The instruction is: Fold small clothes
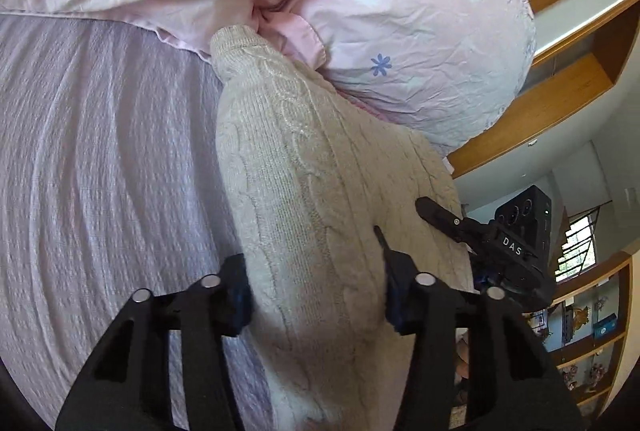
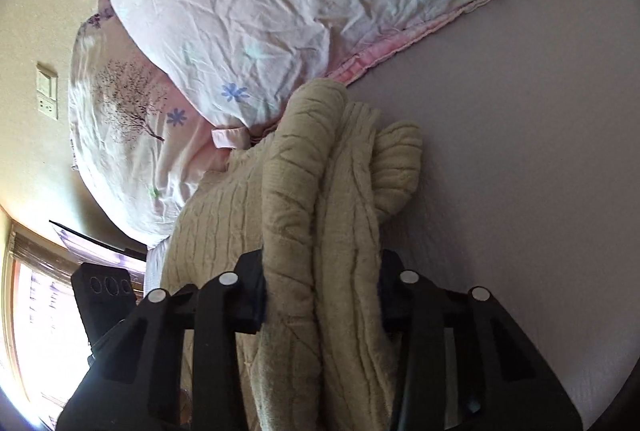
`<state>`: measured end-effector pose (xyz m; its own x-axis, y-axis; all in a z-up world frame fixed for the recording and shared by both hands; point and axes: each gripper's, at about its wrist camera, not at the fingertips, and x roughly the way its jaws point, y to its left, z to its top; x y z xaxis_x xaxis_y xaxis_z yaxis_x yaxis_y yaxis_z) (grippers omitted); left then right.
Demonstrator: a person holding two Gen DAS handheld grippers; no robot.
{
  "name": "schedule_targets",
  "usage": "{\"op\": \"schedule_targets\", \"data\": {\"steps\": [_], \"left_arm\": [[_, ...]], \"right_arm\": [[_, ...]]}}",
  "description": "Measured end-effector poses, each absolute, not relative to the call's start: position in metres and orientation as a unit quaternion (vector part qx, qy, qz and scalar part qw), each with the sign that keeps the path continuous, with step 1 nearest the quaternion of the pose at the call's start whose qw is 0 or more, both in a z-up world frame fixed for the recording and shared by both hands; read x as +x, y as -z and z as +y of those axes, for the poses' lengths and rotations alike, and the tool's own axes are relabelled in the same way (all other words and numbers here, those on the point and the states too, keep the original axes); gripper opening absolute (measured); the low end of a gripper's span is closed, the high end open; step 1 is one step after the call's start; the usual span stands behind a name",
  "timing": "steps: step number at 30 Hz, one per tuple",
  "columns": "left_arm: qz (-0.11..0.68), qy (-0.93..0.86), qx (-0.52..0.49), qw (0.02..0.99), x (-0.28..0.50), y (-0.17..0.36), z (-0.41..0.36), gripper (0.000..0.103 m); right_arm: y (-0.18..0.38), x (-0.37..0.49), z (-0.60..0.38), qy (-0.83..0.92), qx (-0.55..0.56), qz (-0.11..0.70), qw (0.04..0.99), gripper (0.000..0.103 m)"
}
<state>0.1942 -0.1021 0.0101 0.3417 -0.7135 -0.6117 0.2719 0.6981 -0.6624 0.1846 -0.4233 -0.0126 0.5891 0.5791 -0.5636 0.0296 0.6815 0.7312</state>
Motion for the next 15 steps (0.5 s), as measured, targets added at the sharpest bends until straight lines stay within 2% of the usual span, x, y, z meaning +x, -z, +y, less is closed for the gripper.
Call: {"op": "schedule_targets", "data": {"steps": [4,6,7,9,11,13,15], "left_arm": [[0.438,0.297,-0.144,0.836,0.17,-0.049,-0.067,0.045],[0.417,0.258,-0.108,0.865,0.164,-0.061,-0.038,0.05],[0.411,0.231,-0.091,0.877,0.165,-0.063,-0.024,0.054],[0.411,0.172,-0.074,0.892,0.167,-0.062,-0.001,0.056],[0.397,0.151,-0.082,0.902,0.16,-0.063,0.019,0.058],[0.384,0.144,-0.081,0.908,0.147,-0.068,0.029,0.073],[0.373,0.134,-0.067,0.916,0.132,-0.071,0.031,0.08]], "right_arm": [[0.002,0.188,-0.372,-0.272,0.344,0.409,0.8,0.035],[0.002,0.194,-0.336,-0.265,0.29,0.439,0.808,0.041],[0.002,0.195,-0.326,-0.242,0.262,0.453,0.817,0.048],[-0.009,0.183,-0.326,-0.202,0.24,0.425,0.849,0.049],[-0.025,0.163,-0.337,-0.222,0.267,0.387,0.854,0.05],[-0.033,0.148,-0.332,-0.253,0.265,0.38,0.85,0.05],[-0.029,0.142,-0.315,-0.251,0.239,0.403,0.847,0.05]]}}
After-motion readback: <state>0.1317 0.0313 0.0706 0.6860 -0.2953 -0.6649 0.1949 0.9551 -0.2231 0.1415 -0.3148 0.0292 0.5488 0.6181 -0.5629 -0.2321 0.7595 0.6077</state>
